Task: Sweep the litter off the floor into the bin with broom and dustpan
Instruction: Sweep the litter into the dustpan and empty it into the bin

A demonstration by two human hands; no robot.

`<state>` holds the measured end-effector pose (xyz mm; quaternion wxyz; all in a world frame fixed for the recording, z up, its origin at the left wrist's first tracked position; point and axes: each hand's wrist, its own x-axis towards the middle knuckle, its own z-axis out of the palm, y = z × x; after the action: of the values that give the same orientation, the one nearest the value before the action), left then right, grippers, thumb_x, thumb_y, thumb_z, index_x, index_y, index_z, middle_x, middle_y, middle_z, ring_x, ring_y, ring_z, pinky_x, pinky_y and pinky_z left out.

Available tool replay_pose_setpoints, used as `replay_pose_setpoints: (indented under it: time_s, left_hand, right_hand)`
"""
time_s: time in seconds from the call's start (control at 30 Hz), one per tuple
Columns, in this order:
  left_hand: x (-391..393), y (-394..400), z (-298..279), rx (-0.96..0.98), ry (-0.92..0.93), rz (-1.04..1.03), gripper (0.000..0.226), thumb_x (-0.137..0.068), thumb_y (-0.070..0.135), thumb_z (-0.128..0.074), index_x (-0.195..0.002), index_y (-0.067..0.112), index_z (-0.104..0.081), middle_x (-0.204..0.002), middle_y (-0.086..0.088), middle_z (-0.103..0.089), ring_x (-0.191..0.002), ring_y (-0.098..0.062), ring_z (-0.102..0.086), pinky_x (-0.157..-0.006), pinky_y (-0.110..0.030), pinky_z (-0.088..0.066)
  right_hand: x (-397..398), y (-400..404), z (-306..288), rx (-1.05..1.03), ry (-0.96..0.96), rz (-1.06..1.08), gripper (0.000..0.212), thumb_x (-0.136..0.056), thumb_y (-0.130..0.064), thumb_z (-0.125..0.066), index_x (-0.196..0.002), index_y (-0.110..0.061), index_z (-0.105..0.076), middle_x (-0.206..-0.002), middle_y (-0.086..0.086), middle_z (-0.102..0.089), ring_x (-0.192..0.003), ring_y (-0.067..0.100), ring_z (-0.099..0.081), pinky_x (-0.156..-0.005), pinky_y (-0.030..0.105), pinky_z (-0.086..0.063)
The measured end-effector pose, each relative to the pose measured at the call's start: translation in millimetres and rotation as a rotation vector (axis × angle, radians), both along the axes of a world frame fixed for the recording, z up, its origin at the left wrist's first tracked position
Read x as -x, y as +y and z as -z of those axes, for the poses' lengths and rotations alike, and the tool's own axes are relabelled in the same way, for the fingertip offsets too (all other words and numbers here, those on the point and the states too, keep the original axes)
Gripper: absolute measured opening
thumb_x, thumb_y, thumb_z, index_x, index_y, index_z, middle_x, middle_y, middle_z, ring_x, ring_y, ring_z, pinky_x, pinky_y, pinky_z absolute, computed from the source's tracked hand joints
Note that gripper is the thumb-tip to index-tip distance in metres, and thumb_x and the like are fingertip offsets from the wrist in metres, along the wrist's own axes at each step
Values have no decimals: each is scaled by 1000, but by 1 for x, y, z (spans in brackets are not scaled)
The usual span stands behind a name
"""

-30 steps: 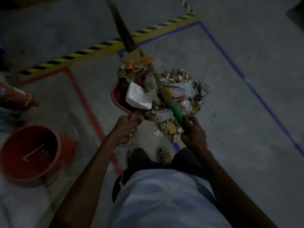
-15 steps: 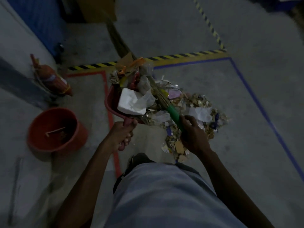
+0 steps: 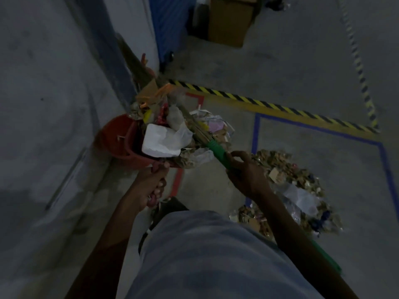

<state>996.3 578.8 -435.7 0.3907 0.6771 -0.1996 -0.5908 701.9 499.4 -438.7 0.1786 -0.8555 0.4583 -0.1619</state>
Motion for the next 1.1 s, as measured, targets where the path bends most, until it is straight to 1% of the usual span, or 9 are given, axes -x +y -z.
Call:
replay_pose_setpoints:
  time_s: [0.2, 0.33, 0.47, 0.63, 0.73, 0.87, 0.93, 1.03, 1.1]
  left_hand:
    - [-95, -16, 18, 18, -13, -65, 24, -101, 35, -61, -87, 17, -53, -53, 1, -40, -36, -9, -32, -43, -17, -23]
    - [-175, -35, 25, -11, -51, -68, 23, -99, 42, -62, -91, 21, -55, -54, 1, -40, -38, -9, -32, -41, -14, -24]
    - [-246, -52, 39, -124, -50, -70, 34, -95, 54, -63, -82, 24, -54, -55, 3, -43, -41, -10, -34, -45, -13, -22]
    - [-312, -77, 79, -120, 2, -113, 33, -94, 44, -69, -77, 21, -52, -55, -1, -41, -40, -12, -33, -57, -24, -23]
    - [-338, -93, 103, -172, 22, -128, 42, -92, 48, -70, -71, 17, -52, -53, -1, -41, -40, -13, -34, -53, -22, -25]
    - [-362, -116, 125, -262, 17, -163, 49, -91, 50, -70, -63, 15, -50, -48, 1, -43, -37, -13, -37, -39, -16, -25]
    - [-371, -128, 136, -301, 49, -168, 45, -90, 52, -71, -70, 15, -56, -51, 0, -43, -39, -14, -37, -41, -17, -26]
    - [-380, -144, 152, -354, 93, -205, 51, -86, 54, -75, -57, 18, -52, -51, 0, -43, -41, -13, -36, -42, -18, -27]
    - [-384, -157, 162, -363, 107, -216, 45, -85, 51, -77, -60, 19, -57, -52, -1, -44, -41, -12, -38, -43, -19, -30]
  right_hand:
    - [-103, -40, 19, -11, -3, -68, 40, -91, -19, -65, -130, -10, -63, -131, 13, -54, -63, 28, -64, -62, 38, -51]
    - [-193, -55, 35, -33, -4, -45, 40, -87, -15, -70, -126, -12, -65, -130, 11, -56, -64, 27, -64, -60, 29, -45]
    - [-264, -72, 48, -77, 17, -25, 43, -85, -14, -72, -127, -13, -65, -129, 9, -57, -63, 26, -64, -57, 31, -50]
    - [-331, -97, 69, -181, 76, -5, 47, -82, -10, -74, -128, -12, -65, -127, 10, -59, -66, 27, -66, -60, 24, -42]
    - [-365, -110, 83, -241, 120, 17, 40, -84, -11, -72, -124, -12, -68, -128, 10, -60, -69, 28, -67, -63, 22, -39]
    - [-404, -124, 103, -315, 153, 57, 39, -86, -12, -68, -125, -11, -67, -131, 12, -58, -79, 33, -68, -65, 25, -42]
    - [-422, -131, 111, -337, 172, 85, 40, -88, -12, -66, -128, -10, -66, -133, 12, -57, -85, 34, -68, -69, 26, -42]
    - [-442, -141, 120, -357, 182, 120, 41, -90, -12, -64, -131, -10, -63, -133, 11, -56, -88, 34, -66, -70, 28, -44]
    - [-453, -149, 126, -375, 172, 180, 40, -91, -15, -62, -130, -11, -62, -129, 8, -59, -87, 31, -66, -68, 32, -51]
